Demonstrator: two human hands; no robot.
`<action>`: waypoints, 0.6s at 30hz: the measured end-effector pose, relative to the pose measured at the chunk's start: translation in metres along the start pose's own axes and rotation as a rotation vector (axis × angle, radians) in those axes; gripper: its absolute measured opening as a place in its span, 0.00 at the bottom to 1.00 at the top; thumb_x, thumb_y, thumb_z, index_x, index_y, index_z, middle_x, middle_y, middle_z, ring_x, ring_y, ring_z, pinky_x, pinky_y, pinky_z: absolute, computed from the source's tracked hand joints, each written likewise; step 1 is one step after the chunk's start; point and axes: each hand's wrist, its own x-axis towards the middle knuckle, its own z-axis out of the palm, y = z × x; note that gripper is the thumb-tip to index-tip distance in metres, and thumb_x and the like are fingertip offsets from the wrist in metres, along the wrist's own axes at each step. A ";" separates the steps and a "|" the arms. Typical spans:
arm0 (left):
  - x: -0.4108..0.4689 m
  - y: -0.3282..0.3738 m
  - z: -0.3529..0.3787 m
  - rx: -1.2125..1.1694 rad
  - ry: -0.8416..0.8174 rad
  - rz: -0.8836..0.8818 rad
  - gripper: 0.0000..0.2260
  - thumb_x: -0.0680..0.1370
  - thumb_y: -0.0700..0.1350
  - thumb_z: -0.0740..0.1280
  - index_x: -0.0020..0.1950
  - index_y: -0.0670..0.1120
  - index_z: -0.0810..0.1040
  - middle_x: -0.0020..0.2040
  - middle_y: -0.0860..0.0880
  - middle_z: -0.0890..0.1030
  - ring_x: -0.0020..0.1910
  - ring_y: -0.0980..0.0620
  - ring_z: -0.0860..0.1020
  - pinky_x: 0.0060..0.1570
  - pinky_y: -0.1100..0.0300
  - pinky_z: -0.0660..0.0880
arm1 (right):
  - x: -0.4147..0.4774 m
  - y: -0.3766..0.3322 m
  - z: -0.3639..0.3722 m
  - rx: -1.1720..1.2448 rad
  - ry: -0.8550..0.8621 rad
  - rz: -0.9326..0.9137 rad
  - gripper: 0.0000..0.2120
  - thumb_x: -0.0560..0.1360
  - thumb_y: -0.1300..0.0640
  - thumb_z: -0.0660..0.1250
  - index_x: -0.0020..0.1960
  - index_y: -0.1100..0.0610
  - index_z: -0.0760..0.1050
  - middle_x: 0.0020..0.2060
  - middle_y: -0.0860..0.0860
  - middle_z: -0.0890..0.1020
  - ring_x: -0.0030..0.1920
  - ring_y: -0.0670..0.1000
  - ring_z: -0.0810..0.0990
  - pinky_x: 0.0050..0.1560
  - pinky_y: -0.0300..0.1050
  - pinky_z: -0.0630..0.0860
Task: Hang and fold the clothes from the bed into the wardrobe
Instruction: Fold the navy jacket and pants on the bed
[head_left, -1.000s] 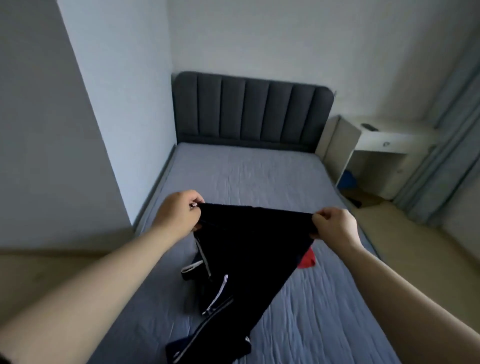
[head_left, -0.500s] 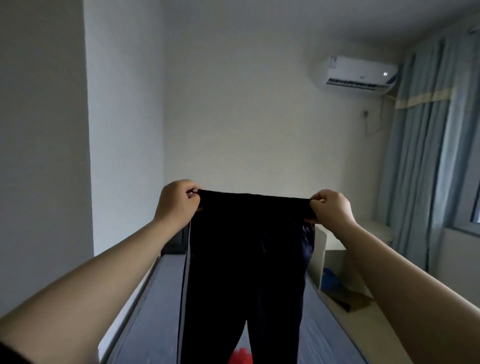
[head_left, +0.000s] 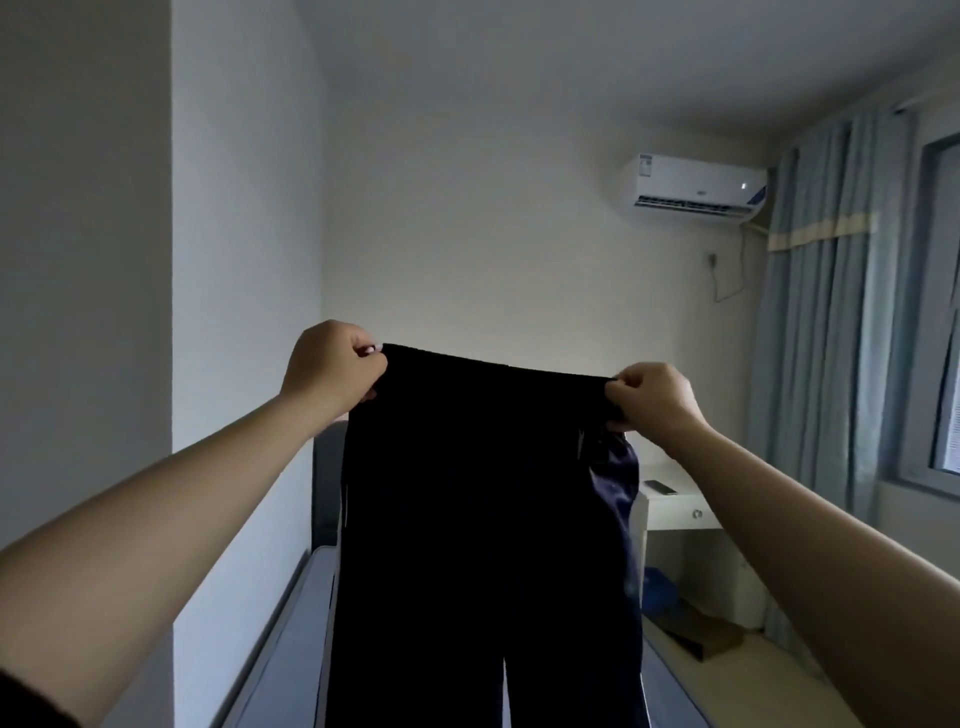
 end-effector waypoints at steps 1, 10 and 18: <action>0.002 -0.001 0.000 0.008 -0.024 -0.007 0.12 0.73 0.38 0.64 0.30 0.38 0.70 0.27 0.46 0.69 0.22 0.54 0.80 0.24 0.67 0.72 | 0.003 0.000 0.001 0.005 -0.017 -0.002 0.08 0.71 0.63 0.64 0.34 0.62 0.77 0.30 0.56 0.80 0.24 0.47 0.80 0.29 0.39 0.78; 0.018 -0.022 0.015 -0.174 -0.204 -0.155 0.16 0.70 0.49 0.74 0.40 0.35 0.78 0.33 0.49 0.80 0.30 0.52 0.83 0.33 0.67 0.79 | 0.031 0.011 0.013 0.027 -0.134 0.125 0.09 0.73 0.62 0.59 0.37 0.63 0.75 0.30 0.52 0.75 0.24 0.53 0.80 0.39 0.49 0.81; 0.017 -0.047 0.039 0.079 -0.172 0.066 0.13 0.69 0.46 0.75 0.38 0.40 0.73 0.30 0.44 0.76 0.23 0.53 0.78 0.26 0.65 0.73 | 0.027 0.028 0.021 0.091 -0.468 -0.009 0.20 0.70 0.49 0.75 0.53 0.54 0.69 0.38 0.52 0.76 0.35 0.49 0.77 0.36 0.42 0.75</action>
